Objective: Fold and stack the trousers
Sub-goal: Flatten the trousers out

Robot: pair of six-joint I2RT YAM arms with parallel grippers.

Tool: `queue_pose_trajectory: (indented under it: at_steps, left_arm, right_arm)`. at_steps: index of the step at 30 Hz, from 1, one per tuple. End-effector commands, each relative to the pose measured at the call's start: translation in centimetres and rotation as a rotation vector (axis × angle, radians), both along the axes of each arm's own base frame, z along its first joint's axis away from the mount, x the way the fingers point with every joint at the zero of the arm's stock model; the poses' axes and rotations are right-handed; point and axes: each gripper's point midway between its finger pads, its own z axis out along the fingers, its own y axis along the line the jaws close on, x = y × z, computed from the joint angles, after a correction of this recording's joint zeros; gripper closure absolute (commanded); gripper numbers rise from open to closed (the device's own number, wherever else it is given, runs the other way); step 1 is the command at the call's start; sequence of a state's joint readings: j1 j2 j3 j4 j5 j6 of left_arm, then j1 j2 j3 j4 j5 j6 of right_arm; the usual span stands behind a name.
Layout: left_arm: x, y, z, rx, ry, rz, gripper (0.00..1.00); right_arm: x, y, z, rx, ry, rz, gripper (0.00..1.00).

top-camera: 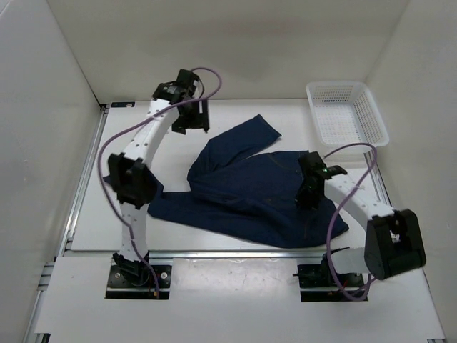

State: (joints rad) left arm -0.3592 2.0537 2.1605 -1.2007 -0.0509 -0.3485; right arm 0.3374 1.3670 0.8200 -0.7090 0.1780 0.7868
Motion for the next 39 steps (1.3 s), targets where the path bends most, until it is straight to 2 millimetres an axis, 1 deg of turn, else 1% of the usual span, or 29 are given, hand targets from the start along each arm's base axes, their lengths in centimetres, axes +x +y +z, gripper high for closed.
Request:
queue_pose_trajectory:
  at_steps: [1,2,3,4,8,10,15,17,18,19,20,21,22,23,24,25,26,27,28,29,30,31,32,33,34,36,37,38,39]
  left_arm:
    - [1.4,-1.6,-3.7,0.056,0.073,-0.012,0.06]
    - [2.3,-2.3,-3.8,0.026,0.065,0.009,0.0]
    - [2.7,-2.6,-4.7,0.026,0.076,0.018,0.0]
    - [3.5,-3.1,-6.8,0.023,0.097,0.012,0.0]
    - [6.2,-3.5,-9.3,0.007,0.07,0.067,0.0]
    - [6.3,-3.6,-11.0,0.013,0.093,0.076,0.0]
    - [6.5,-3.3,-13.6,0.044,0.121,0.085,0.03]
    - [6.3,-3.6,-14.6,0.04,0.146,0.064,0.11]
    - [6.1,-3.7,-15.3,0.037,0.162,0.061,0.35]
    - [6.4,-3.2,-15.3,0.037,0.163,0.071,0.53]
    - [6.2,-3.1,-14.8,0.036,0.161,0.071,0.74]
    - [6.3,-2.5,-14.2,0.034,0.159,0.082,0.9]
    - [6.3,-1.6,-13.8,0.025,0.164,0.098,0.9]
    - [6.7,-1.0,-10.9,0.003,0.112,0.111,0.9]
    - [6.7,0.3,-9.5,0.014,0.093,0.135,0.9]
    - [7.3,2.8,-7.6,0.029,0.05,0.199,0.9]
    - [6.9,4.2,-6.2,0.037,0.032,0.226,0.9]
    - [6.4,5.8,-1.3,0.015,-0.056,0.267,0.9]
    - [5.6,8.2,-0.2,0.029,-0.067,0.323,0.9]
    - [5.1,9.1,1.7,0.016,-0.106,0.339,0.9]
    - [3.7,9.9,6.1,-0.015,-0.192,0.352,0.9]
    - [3.2,10.0,7.7,-0.027,-0.242,0.344,0.9]
    - [2.1,10.2,8.0,-0.026,-0.24,0.344,0.9]
    - [0.8,9.9,10.3,-0.037,-0.286,0.323,0.9]
    - [0.4,9.7,11.1,-0.039,-0.307,0.318,0.9]
    - [-0.6,7.7,11.0,-0.072,-0.283,0.271,0.9]
    - [-0.3,6.7,9.9,-0.081,-0.252,0.247,0.9]
    - [0.3,5.5,10.1,-0.101,-0.257,0.229,0.9]
    - [0.8,5.5,9.2,-0.083,-0.232,0.235,0.9]
  right_arm:
    - [-2.7,-2.5,0.0,-0.047,0.031,-0.071,0.83]
    - [-2.5,-2.4,0.6,-0.037,0.003,-0.072,0.83]
    - [-2.7,-2.4,0.8,-0.036,0.002,-0.072,0.82]
    - [-2.8,-2.7,0.9,-0.049,0.001,-0.075,0.8]
    - [-2.0,-2.7,2.1,-0.054,-0.034,-0.047,0.79]
    - [-2.0,-2.8,2.3,-0.057,-0.034,-0.039,0.79]
    - [-1.4,-2.8,2.9,-0.062,-0.055,-0.031,0.78]
    - [-1.2,-2.8,2.9,-0.065,-0.054,-0.021,0.78]
    - [-1.2,-2.8,2.9,-0.065,-0.054,-0.021,0.78]
    - [-1.0,-2.7,3.0,-0.065,-0.054,-0.021,0.78]
    - [-0.7,-2.8,3.3,-0.071,-0.067,-0.024,0.78]
    - [-0.7,-2.8,3.3,-0.071,-0.067,-0.024,0.78]
    - [-0.3,-2.7,3.7,-0.07,-0.078,-0.016,0.78]
    - [-0.1,-2.6,3.8,-0.07,-0.078,-0.016,0.78]
    - [-0.1,-2.6,3.8,-0.07,-0.078,-0.016,0.78]
    - [0.2,-2.6,4.2,-0.069,-0.089,-0.008,0.78]
    - [0.2,-2.7,4.2,-0.079,-0.092,-0.011,0.78]
    - [0.5,-2.7,4.4,-0.076,-0.101,-0.011,0.78]
    - [0.3,-2.7,4.4,-0.079,-0.092,-0.011,0.78]
    - [0.3,-2.9,4.4,-0.079,-0.092,-0.02,0.78]
    - [0.4,-3.1,4.6,-0.085,-0.103,-0.023,0.78]
    - [0.4,-3.1,4.6,-0.085,-0.103,-0.023,0.78]
    - [0.4,-3.1,4.6,-0.085,-0.103,-0.023,0.78]
    - [0.6,-3.0,4.7,-0.082,-0.112,-0.024,0.78]
    - [0.6,-3.0,4.7,-0.082,-0.112,-0.024,0.78]
    - [0.8,-3.0,4.5,-0.082,-0.113,-0.024,0.78]
    - [0.8,-3.0,4.5,-0.082,-0.113,-0.024,0.78]
    - [0.8,-3.0,4.3,-0.085,-0.103,-0.023,0.78]
    - [0.8,-2.8,4.3,-0.075,-0.1,-0.02,0.78]
